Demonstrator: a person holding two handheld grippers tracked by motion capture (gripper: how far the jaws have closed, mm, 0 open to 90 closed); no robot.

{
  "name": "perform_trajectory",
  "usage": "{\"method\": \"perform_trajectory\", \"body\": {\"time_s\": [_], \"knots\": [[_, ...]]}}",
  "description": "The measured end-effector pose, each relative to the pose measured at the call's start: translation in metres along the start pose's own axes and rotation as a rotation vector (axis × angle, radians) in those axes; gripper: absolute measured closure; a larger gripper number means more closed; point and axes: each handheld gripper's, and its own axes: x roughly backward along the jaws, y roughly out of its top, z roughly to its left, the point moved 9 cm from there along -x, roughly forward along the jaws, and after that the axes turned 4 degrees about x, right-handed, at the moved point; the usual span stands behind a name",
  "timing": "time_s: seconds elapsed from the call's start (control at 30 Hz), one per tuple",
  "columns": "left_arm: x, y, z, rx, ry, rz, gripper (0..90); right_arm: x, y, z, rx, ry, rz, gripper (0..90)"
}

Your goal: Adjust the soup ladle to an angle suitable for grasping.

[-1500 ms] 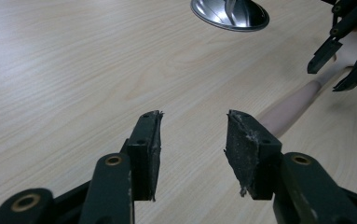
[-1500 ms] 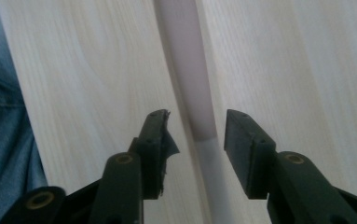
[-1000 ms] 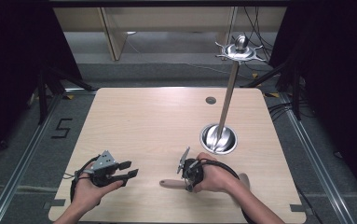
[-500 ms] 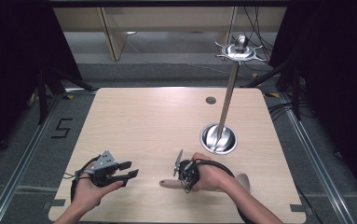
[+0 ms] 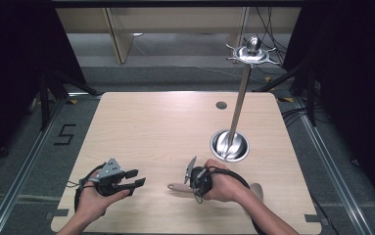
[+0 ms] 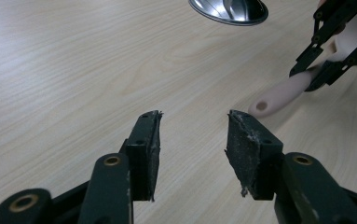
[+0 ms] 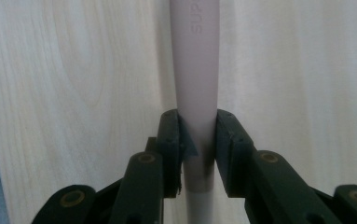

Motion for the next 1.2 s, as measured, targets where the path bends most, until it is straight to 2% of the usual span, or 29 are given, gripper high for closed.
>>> {"method": "perform_trajectory", "body": {"time_s": [0.07, 0.1, 0.13, 0.17, 0.2, 0.23, 0.27, 0.3, 0.33, 0.37, 0.4, 0.43, 0.47, 0.5, 0.53, 0.6, 0.67, 0.77, 0.8, 0.87, 0.9, 0.93, 0.97, 1.0, 1.03, 1.07, 1.1, 1.17, 1.2], "knots": [[0.0, 0.0, 0.0, 0.002, 0.0, 0.0, 53.8, 0.004, 0.0, -0.002, 0.003, -0.004, -0.024, 73.6], [0.0, 0.0, 0.0, 0.002, 0.0, 0.0, 53.8, 0.008, 0.004, -0.003, -0.022, -0.013, -0.094, 73.6], [0.0, 0.0, 0.0, 0.001, 0.0, 0.0, 53.7, 0.018, 0.002, -0.005, -0.047, -0.022, -0.132, 73.6], [0.0, 0.0, 0.0, 0.001, 0.0, 0.0, 53.7, 0.018, 0.002, -0.005, -0.047, -0.022, -0.132, 73.6], [0.0, -0.001, 0.0, 0.019, 0.001, 0.002, 53.7, 0.022, 0.0, -0.005, -0.077, -0.029, -0.133, 73.6], [0.0, 0.0, 0.0, 0.001, 0.001, -0.001, 53.7, 0.034, -0.004, -0.01, -0.113, -0.069, -0.196, 73.7], [0.0, 0.0, 0.0, 0.003, 0.002, 0.0, 53.7, 0.034, -0.004, -0.01, -0.113, -0.069, -0.196, 73.7], [0.0, 0.0, 0.0, 0.003, 0.001, 0.001, 53.7, 0.04, -0.005, -0.012, -0.12, -0.085, -0.23, 73.7], [0.0, 0.0, 0.001, 0.004, 0.002, 0.0, 53.6, 0.05, -0.008, -0.019, -0.128, -0.127, -0.305, 73.7], [0.0, 0.0, 0.001, 0.004, 0.002, 0.0, 53.6, 0.055, -0.011, -0.023, -0.132, -0.159, -0.321, 73.7], [0.0, 0.0, 0.001, 0.004, 0.002, 0.0, 53.6, 0.055, -0.011, -0.023, -0.132, -0.159, -0.321, 73.7], [0.0, 0.0, 0.001, 0.004, 0.002, 0.0, 53.6, 0.065, -0.015, -0.026, -0.177, -0.176, -0.382, 73.7], [0.0, 0.0, 0.001, 0.004, 0.002, 0.0, 53.5, 0.069, -0.018, -0.028, -0.201, -0.196, -0.396, 73.7], [0.0, 0.0, 0.001, 0.006, 0.008, -0.002, 53.5, 0.069, -0.018, -0.028, -0.201, -0.196, -0.396, 73.7], [0.0, 0.0, 0.001, 0.006, 0.005, 0.0, 53.5, 0.081, -0.025, -0.031, -0.242, -0.222, -0.452, 73.7], [0.0, 0.0, 0.001, 0.006, 0.004, 0.001, 53.5, 0.091, -0.031, -0.034, -0.285, -0.251, -0.5, 73.7], [0.0, 0.0, 0.001, 0.005, 0.01, -0.001, 53.5, 0.097, -0.038, -0.035, -0.304, -0.243, -0.525, 73.7], [-0.001, -0.001, 0.001, 0.005, 0.01, 0.0, 53.4, 0.108, -0.046, -0.036, -0.354, -0.27, -0.577, 73.7], [-0.001, -0.001, 0.001, 0.005, 0.009, 0.0, 53.4, 0.108, -0.046, -0.036, -0.354, -0.27, -0.577, 73.7], [-0.001, 0.0, 0.0, 0.007, 0.009, -0.002, 53.2, 0.114, -0.052, -0.038, -0.374, -0.296, -0.623, 73.7], [0.0, -0.001, 0.0, 0.005, 0.004, 0.003, 53.1, 0.119, -0.058, -0.036, -0.419, -0.29, -0.643, 73.7], [0.0, -0.001, 0.0, 0.006, 0.004, 0.002, 53.1, 0.119, -0.058, -0.036, -0.419, -0.29, -0.643, 73.7], [0.0, -0.001, 0.001, 0.006, 0.005, 0.002, 53.1, 0.124, -0.063, -0.04, -0.406, -0.309, -0.683, 73.8], [0.0, -0.001, 0.001, 0.006, 0.005, 0.002, 53.1, 0.124, -0.063, -0.04, -0.406, -0.309, -0.683, 73.8], [0.0, -0.001, 0.001, 0.007, 0.01, 0.0, 53.0, 0.13, -0.071, -0.043, -0.422, -0.341, -0.722, 73.8], [0.0, -0.001, 0.001, 0.007, 0.01, 0.0, 53.0, 0.13, -0.071, -0.043, -0.422, -0.341, -0.722, 73.8], [-0.001, -0.001, 0.001, 0.005, 0.01, 0.001, 53.0, 0.131, -0.072, -0.042, -0.451, -0.33, -0.737, 73.8], [-0.001, 0.0, 0.0, 0.011, 0.008, -0.004, 53.0, 0.136, -0.08, -0.045, -0.474, -0.361, -0.771, 73.8], [-0.002, 0.0, 0.0, 0.011, 0.013, -0.007, 52.9, 0.138, -0.082, -0.042, -0.507, -0.343, -0.777, 73.8]]}}
